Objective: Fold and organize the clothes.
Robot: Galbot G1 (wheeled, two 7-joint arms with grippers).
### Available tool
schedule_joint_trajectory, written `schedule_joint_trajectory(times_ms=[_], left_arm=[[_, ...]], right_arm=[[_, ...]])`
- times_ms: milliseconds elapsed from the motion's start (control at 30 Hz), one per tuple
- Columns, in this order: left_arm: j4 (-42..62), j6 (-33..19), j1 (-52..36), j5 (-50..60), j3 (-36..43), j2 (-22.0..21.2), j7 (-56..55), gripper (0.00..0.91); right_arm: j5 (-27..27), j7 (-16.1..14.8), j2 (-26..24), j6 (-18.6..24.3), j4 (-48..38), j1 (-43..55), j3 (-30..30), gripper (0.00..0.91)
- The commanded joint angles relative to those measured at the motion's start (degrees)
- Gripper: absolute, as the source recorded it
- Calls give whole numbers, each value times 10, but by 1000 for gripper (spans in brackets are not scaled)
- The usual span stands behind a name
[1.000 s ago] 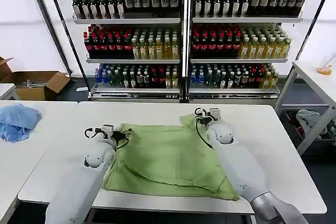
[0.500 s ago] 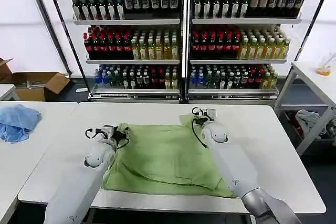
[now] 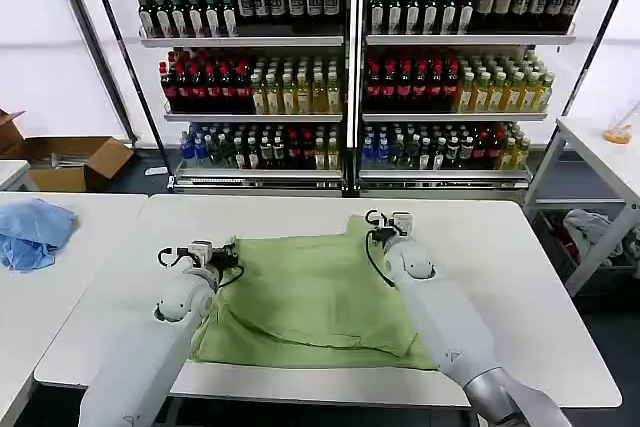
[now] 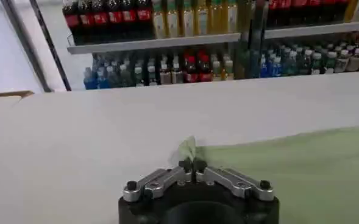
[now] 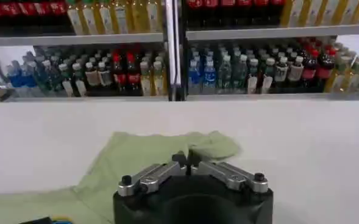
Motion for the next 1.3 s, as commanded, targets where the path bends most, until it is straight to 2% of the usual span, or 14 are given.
schedule_joint_trajectory(times_ms=[33,467,800,1100,1300], left_arm=[[-94,-2,42,-34,-36,19,-1,30],[-219,4,130,-72,-105,49,-2,30],[-314,10,240,-70,-146,73,2,30],[-336,14,295,-56,-153,81,6,30],[-332,13,307,-41,-148,89,9,20]], right_arm=[[1,6,-28,7,129,-33,2,0],[8,23,-87,-16,338,-153,54,0],[-16,32,-111,-27,503,-323,109,0],[-49,32,-106,-31,590,-453,169,0],[-86,28,-85,-24,584,-497,184,0]])
